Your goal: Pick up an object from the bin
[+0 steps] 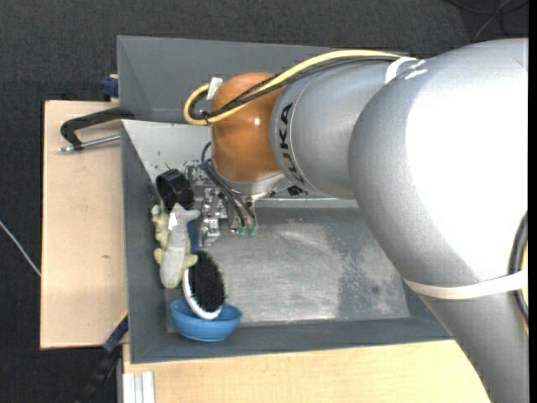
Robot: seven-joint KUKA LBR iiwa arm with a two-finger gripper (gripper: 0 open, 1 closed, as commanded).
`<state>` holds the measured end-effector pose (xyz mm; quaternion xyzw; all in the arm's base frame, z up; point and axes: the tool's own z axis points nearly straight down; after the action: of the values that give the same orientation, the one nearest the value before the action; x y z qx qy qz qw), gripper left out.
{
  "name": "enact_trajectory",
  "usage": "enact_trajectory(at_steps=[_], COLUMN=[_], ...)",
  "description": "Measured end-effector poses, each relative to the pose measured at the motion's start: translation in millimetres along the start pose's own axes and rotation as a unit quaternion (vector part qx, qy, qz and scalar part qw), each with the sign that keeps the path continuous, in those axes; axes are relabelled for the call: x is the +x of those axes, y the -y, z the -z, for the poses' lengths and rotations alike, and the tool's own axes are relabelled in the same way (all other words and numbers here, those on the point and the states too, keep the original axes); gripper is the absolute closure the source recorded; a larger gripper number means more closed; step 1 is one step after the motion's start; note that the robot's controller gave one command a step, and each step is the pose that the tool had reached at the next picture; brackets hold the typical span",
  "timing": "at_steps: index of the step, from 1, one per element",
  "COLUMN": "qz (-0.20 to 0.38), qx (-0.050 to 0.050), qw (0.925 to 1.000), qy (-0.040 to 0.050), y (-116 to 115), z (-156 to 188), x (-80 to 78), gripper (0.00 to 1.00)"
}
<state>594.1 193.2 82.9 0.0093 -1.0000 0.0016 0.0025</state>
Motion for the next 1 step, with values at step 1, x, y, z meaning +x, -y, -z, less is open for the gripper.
enact_trajectory(at_steps=[1], qz=[-0.222], qx=[-0.003], qw=[0.9750], qy=[0.0021], y=[14.8], z=[35.0], x=[35.3], gripper=[1.00])
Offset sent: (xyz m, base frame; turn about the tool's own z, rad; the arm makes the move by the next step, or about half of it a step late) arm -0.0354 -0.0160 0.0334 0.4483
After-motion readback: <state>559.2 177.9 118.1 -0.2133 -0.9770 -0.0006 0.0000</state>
